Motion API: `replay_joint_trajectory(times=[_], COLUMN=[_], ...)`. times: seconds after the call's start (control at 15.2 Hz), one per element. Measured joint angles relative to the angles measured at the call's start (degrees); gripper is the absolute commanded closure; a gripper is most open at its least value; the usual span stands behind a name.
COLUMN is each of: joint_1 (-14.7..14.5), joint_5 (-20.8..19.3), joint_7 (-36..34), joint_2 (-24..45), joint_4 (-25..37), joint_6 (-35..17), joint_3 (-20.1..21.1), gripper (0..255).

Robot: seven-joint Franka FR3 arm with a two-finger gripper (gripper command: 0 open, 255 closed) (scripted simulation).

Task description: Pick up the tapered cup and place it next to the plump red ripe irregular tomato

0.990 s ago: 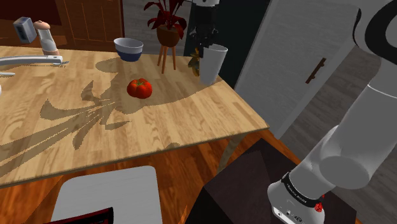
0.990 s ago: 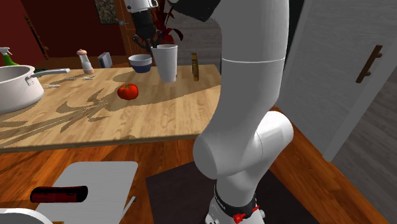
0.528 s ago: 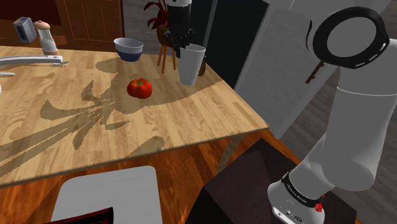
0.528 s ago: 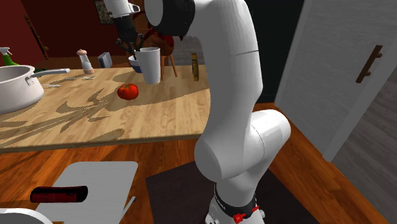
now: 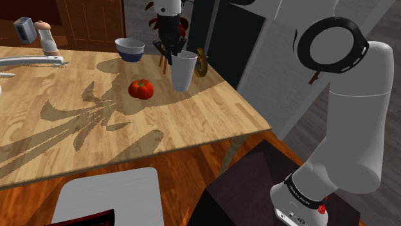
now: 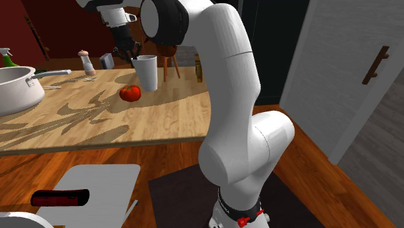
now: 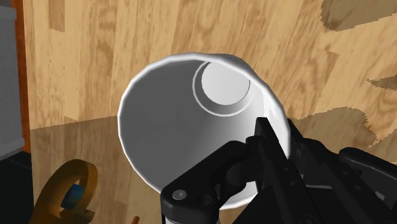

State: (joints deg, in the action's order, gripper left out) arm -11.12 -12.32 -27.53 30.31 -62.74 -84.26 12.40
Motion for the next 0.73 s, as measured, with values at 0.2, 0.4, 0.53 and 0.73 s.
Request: replay_joint_trajectory(times=[0.2,0.4,0.53,0.73], joint_1=[0.3,0.6,0.7,1.0], joint_5=[0.1,0.1,0.1,0.1], joint_7=[-0.4,-0.6,-0.9,-1.1], joint_2=[-0.5,-0.7,-1.0,-1.2], joint_4=[-3.2,-5.8,-7.8,-10.3], joint_6=[-2.7,-5.1,-6.8,-9.0], joint_3=[0.0,0.0,0.0,0.0], gripper=[255,255,255,255])
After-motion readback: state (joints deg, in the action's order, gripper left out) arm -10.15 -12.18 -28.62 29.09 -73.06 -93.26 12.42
